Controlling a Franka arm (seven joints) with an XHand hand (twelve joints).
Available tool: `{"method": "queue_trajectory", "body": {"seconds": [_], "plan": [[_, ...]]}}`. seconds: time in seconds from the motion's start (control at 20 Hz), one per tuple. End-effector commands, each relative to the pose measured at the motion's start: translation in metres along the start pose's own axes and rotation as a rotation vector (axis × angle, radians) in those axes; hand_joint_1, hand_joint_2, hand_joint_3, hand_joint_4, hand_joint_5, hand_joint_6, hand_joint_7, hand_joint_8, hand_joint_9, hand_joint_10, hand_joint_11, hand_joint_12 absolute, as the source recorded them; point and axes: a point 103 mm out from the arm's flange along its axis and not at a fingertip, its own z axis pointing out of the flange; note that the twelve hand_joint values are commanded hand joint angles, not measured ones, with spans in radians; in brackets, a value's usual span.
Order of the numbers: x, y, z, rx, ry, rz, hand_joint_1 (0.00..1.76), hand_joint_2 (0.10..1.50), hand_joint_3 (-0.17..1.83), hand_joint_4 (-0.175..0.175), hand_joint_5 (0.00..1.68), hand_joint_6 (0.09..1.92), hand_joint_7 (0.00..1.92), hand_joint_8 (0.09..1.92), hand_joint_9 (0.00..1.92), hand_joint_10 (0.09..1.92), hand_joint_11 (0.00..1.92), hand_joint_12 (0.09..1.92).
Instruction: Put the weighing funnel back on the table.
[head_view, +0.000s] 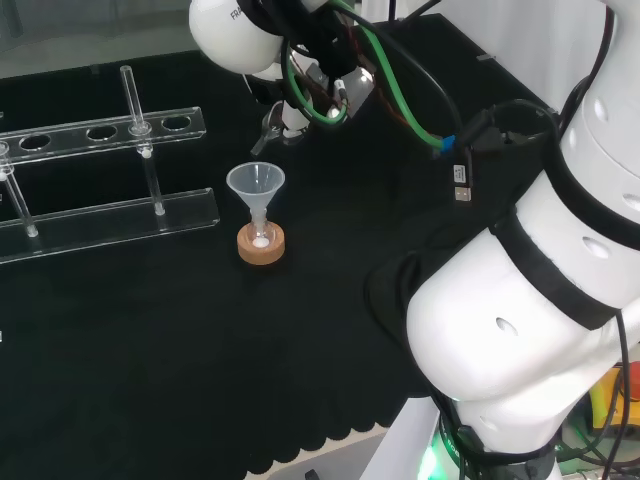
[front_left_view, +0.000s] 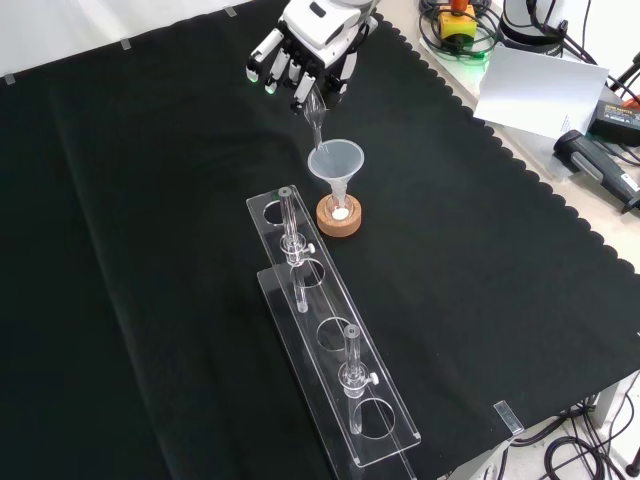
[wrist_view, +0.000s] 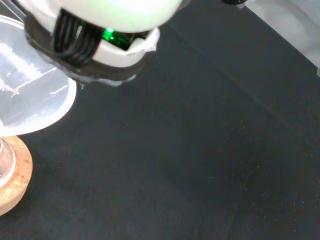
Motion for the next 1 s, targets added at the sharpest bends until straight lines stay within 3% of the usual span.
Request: {"method": "queue_trajectory", "body": {"seconds": [0.05, 0.3, 0.7, 1.0], "plan": [[-0.01, -0.005, 0.007, 0.006, 0.021, 0.035, 1.14, 0.57, 0.7, 0.175, 1.45, 0.35, 1.71, 0.09, 1.21, 0.09, 0.0, 1.52], [-0.023, -0.009, 0.013, 0.002, 0.056, 0.082, 1.14, 0.57, 0.7, 0.175, 1.45, 0.35, 1.71, 0.09, 1.21, 0.09, 0.0, 1.52], [-0.035, -0.006, 0.023, -0.015, 0.178, 0.215, 1.14, 0.57, 0.7, 0.175, 1.45, 0.35, 1.71, 0.09, 1.21, 0.09, 0.0, 1.52], [-0.045, 0.002, 0.032, -0.033, 0.308, 0.375, 1.15, 0.57, 0.7, 0.175, 1.45, 0.35, 1.71, 0.09, 1.21, 0.09, 0.0, 1.52]]}}
